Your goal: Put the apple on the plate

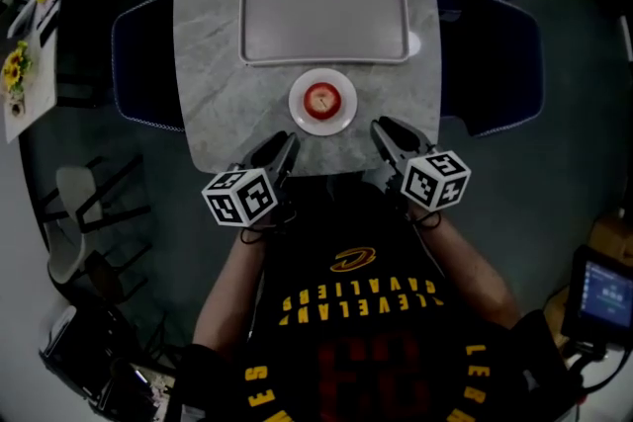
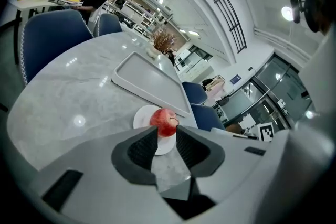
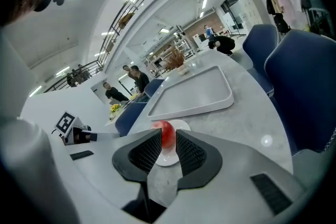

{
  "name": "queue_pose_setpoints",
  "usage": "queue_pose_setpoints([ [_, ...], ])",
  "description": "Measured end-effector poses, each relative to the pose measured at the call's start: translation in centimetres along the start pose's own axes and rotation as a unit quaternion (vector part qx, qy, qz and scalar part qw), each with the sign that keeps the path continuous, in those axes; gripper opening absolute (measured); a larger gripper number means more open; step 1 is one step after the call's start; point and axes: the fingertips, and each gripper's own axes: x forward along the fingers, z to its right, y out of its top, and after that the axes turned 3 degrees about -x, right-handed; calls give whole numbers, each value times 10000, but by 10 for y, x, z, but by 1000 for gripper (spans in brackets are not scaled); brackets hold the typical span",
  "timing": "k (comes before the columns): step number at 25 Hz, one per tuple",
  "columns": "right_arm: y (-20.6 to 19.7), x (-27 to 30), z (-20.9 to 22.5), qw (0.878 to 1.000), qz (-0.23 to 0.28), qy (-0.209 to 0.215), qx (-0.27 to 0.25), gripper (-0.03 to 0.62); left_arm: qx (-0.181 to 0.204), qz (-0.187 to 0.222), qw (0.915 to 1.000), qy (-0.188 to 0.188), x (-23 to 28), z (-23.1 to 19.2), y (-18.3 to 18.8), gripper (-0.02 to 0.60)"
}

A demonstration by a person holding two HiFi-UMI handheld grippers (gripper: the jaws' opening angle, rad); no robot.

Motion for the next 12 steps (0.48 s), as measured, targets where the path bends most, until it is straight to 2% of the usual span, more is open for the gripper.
queue_pose_setpoints([
  [5,-14,29,25,9982,-221,-403,384,87,-284,-485,9983,-133,28,-25,-3,98],
  [9,-31,47,36,9952,-576,-692,375,87,-516,-865,9949,-103,47,-47,-8,98],
  [12,-42,59,40,9927,-811,-811,384,87,-357,-1076,9936,-15,59,-60,-8,98],
])
